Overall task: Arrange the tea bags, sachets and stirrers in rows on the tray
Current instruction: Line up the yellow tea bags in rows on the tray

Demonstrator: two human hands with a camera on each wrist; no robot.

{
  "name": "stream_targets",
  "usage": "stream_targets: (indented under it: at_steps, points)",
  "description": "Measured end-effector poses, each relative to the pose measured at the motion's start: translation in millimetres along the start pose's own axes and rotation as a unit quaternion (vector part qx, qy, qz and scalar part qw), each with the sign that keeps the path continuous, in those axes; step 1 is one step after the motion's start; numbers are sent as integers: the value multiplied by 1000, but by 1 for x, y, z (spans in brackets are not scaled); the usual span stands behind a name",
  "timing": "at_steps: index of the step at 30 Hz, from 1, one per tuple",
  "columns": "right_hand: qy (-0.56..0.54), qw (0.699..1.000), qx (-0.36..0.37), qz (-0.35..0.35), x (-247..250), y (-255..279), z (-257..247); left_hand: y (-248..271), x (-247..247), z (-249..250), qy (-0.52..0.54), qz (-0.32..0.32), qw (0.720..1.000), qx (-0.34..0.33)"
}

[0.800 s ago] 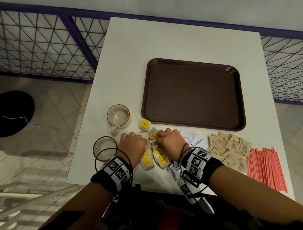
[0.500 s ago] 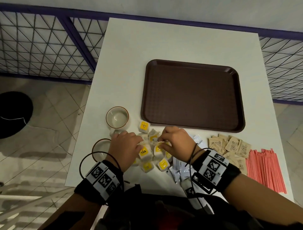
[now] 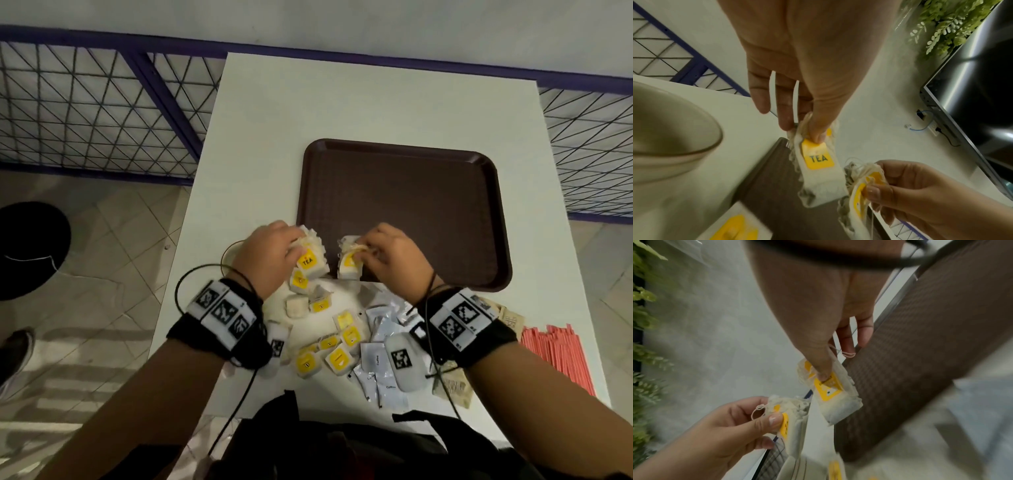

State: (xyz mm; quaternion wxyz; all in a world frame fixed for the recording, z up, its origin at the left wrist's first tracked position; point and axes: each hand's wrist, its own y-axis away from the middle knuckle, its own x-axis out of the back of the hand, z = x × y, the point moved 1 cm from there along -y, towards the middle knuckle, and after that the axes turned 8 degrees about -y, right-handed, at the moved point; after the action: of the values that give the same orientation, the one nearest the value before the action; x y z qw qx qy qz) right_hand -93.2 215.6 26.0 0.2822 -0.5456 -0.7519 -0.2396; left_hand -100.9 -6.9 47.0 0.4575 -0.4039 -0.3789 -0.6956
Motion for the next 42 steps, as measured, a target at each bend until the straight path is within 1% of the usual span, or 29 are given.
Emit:
stream_targets:
  at_steps: [5, 6, 8, 11, 13, 16, 20, 22, 26, 28, 30, 33, 36, 38, 40, 41, 42]
  points:
    - [-56, 992, -10, 110, 20, -56, 5, -82, 11, -2, -7, -16, 1000, 22]
    - [-61, 991, -14, 118, 21, -68, 7, -98, 12, -2, -1, -16, 1000, 24]
    - [-61, 991, -26, 113, 22, -88, 11, -126, 13, -4, 10, -19, 999, 25]
    - [-43, 995, -48, 77, 25, -118, 21, -163, 11, -10, 21, -30, 999, 27]
    - [-6, 998, -56, 28, 28, -136, 28, -184, 8, -13, 20, -40, 999, 21]
    - [47, 997, -49, -45, 29, -157, 36, -211, -1, -17, 7, -54, 998, 8]
    - [78, 991, -39, -103, 25, -178, 37, -237, -6, -21, -2, -62, 998, -13]
    - [85, 988, -31, -124, 21, -187, 36, -247, -8, -24, -2, -65, 998, -22]
    - [94, 986, -21, -139, 11, -201, 35, -253, -13, -31, 12, -75, 996, -39]
    - [99, 981, -29, -164, 6, -205, 36, -253, -15, -36, 31, -66, 997, -40]
    - [94, 981, -32, -169, 1, -208, 37, -250, -17, -41, 59, -53, 996, -33]
    - [55, 991, -22, -123, -7, -208, 41, -240, -15, -49, 143, -20, 990, -6]
    - [-9, 999, -28, -35, -12, -197, 48, -226, -9, -59, 193, 5, 980, 41]
    - [-58, 996, -45, 42, -12, -185, 54, -214, -9, -63, 185, -18, 980, 67]
    - [-110, 984, -84, 109, -12, -172, 60, -203, -11, -64, 168, -65, 982, 66]
    - [-140, 976, -113, 122, -14, -166, 63, -200, -13, -63, 163, -84, 981, 59]
    - [-166, 969, -140, 121, -17, -161, 64, -197, -16, -61, 162, -96, 981, 53]
